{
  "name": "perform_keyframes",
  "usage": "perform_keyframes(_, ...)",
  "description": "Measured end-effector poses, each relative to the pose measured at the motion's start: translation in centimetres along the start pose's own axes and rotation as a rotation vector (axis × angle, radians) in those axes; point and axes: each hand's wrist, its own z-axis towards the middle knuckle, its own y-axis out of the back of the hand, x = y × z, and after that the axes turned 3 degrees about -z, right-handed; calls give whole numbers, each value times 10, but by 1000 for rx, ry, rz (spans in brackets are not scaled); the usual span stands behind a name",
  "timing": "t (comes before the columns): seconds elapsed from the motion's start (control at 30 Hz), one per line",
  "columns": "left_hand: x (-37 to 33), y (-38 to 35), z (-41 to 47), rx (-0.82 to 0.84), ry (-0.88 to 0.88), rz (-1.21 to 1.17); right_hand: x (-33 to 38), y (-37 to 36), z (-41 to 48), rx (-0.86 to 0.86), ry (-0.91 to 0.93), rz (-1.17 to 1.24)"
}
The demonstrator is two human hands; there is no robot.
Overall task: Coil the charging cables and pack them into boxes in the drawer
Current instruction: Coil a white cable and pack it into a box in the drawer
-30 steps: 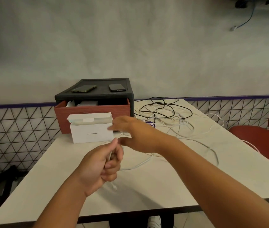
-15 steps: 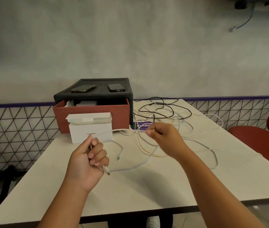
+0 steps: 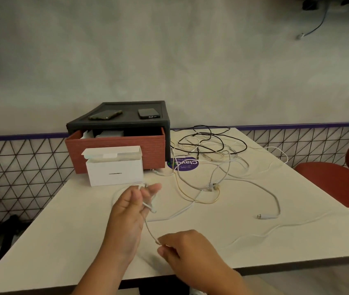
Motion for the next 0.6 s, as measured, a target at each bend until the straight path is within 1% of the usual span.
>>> perform_keyframes(0.07,7,1,-4,59,-62,317,4,17,-3,-16,19,41)
perform_keyframes(0.1,10,1,-7,93,-75,429,7,25,-3,-37,18,68)
perform_keyframes(0.17,12,-4,-13,177,-65,512,11,40,-2,-114,12,133)
perform_keyframes(0.27,12,-11,-21,285,38,456,5,54,3,-257,-44,248)
perform_keyframes(0.33,10,-13,-23,314,109,421,2,61,5,-302,-86,360)
perform_keyframes(0.4,5,-16,-25,321,178,338,1,65,7,-305,-97,475)
perform_keyframes(0.47,-3,-21,-28,296,280,202,2,64,7,-305,-89,532)
perform_keyframes(0.53,-10,-24,-31,275,366,56,2,60,8,-266,-69,562)
perform_keyframes(0.6,-13,-25,-32,245,410,-68,4,57,8,-203,-54,615)
